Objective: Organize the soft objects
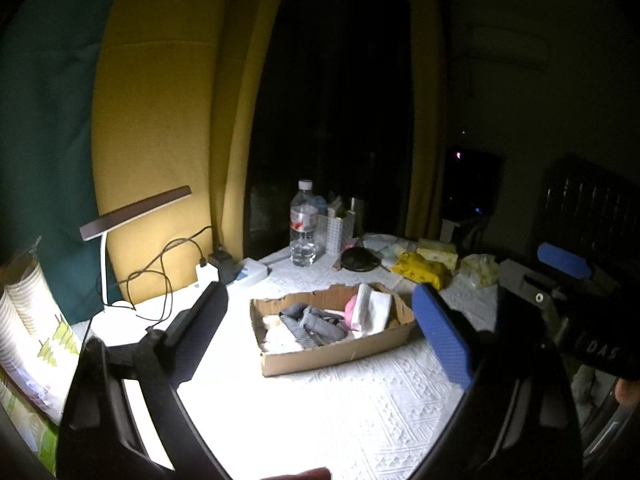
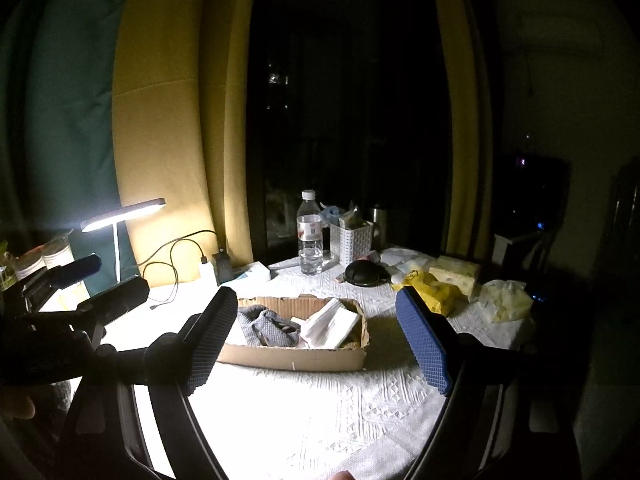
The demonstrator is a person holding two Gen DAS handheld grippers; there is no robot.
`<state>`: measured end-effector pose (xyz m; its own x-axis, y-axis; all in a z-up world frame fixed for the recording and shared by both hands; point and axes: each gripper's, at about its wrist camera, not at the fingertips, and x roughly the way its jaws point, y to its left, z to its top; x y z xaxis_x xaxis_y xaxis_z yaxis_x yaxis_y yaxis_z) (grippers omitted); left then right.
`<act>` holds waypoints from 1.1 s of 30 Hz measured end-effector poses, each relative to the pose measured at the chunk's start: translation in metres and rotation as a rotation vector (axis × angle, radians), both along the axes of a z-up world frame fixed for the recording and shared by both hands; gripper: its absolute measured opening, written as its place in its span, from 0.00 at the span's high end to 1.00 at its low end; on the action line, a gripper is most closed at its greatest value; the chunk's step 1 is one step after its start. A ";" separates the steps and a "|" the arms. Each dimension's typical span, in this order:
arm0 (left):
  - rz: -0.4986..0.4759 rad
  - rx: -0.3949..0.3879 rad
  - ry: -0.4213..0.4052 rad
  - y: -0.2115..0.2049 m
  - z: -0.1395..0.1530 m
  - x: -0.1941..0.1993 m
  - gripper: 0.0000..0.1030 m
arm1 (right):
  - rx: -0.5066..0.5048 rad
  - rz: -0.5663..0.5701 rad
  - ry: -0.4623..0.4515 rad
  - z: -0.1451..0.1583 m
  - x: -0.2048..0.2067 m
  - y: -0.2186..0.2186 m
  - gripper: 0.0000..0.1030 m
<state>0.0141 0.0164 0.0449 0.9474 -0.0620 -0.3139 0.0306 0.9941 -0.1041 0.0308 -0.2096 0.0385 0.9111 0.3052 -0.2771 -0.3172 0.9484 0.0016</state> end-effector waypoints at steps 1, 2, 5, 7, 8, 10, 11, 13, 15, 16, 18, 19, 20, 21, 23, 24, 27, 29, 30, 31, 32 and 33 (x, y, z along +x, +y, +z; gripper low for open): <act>0.000 0.001 0.002 0.000 0.000 0.000 0.08 | 0.003 -0.002 0.002 0.000 0.000 0.000 0.19; 0.000 0.001 0.004 0.000 -0.001 0.001 0.08 | 0.003 -0.001 0.003 0.000 0.001 0.000 0.19; -0.001 0.001 0.007 -0.001 -0.002 0.002 0.08 | -0.001 0.003 0.004 0.000 0.001 0.001 0.19; -0.001 0.000 0.007 0.000 -0.002 0.002 0.08 | -0.002 0.001 0.003 0.000 0.001 0.001 0.19; -0.002 0.000 0.008 0.000 -0.002 0.002 0.08 | -0.002 0.001 0.003 0.000 0.001 0.001 0.19; -0.002 0.002 0.008 0.000 -0.002 0.002 0.08 | 0.001 0.003 0.004 0.000 0.001 0.001 0.19; -0.001 0.002 0.008 0.000 -0.001 0.002 0.08 | -0.001 0.003 0.003 -0.001 0.001 0.001 0.19; 0.000 0.004 0.011 0.000 -0.002 0.002 0.08 | -0.004 0.004 0.004 -0.001 0.001 0.001 0.19; 0.000 0.007 0.010 0.000 -0.002 0.001 0.08 | -0.004 0.005 0.004 -0.002 0.001 0.002 0.19; 0.001 0.007 0.010 0.000 -0.002 0.001 0.08 | -0.004 0.004 0.004 -0.002 0.001 0.002 0.19; 0.000 0.004 0.012 0.000 -0.002 0.001 0.08 | -0.004 0.004 0.005 -0.002 0.001 0.002 0.19; 0.003 0.003 0.012 0.000 -0.002 0.001 0.08 | -0.004 0.004 0.005 -0.002 0.001 0.002 0.19; 0.003 0.003 0.011 0.000 -0.002 0.001 0.08 | -0.005 0.003 0.005 -0.002 0.001 0.002 0.19; 0.002 0.003 0.012 0.000 -0.002 0.001 0.08 | -0.005 0.004 0.006 -0.003 0.001 0.003 0.19; 0.001 0.004 0.012 0.000 -0.002 0.001 0.08 | -0.006 0.003 0.007 -0.004 0.001 0.003 0.19; -0.001 0.004 0.012 0.000 -0.002 0.001 0.08 | -0.007 0.002 0.008 -0.005 0.002 0.004 0.19; 0.000 0.005 0.011 0.000 -0.002 0.002 0.08 | -0.008 0.002 0.009 -0.006 0.002 0.004 0.19; 0.000 0.005 0.012 0.000 -0.003 0.002 0.08 | -0.007 0.002 0.010 -0.006 0.002 0.004 0.19; 0.001 0.004 0.012 0.000 -0.003 0.001 0.08 | -0.007 0.002 0.009 -0.006 0.002 0.004 0.19; 0.002 0.004 0.011 0.000 -0.002 0.001 0.08 | -0.008 0.003 0.009 -0.006 0.003 0.004 0.19; 0.002 0.005 0.010 0.000 -0.002 0.001 0.08 | -0.008 0.003 0.010 -0.006 0.003 0.004 0.19; 0.003 0.005 0.010 0.000 -0.003 0.001 0.08 | -0.008 0.002 0.012 -0.006 0.003 0.004 0.19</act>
<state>0.0154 0.0161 0.0422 0.9443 -0.0581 -0.3240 0.0270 0.9947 -0.0996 0.0337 -0.2054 0.0325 0.9070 0.3047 -0.2907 -0.3192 0.9477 -0.0025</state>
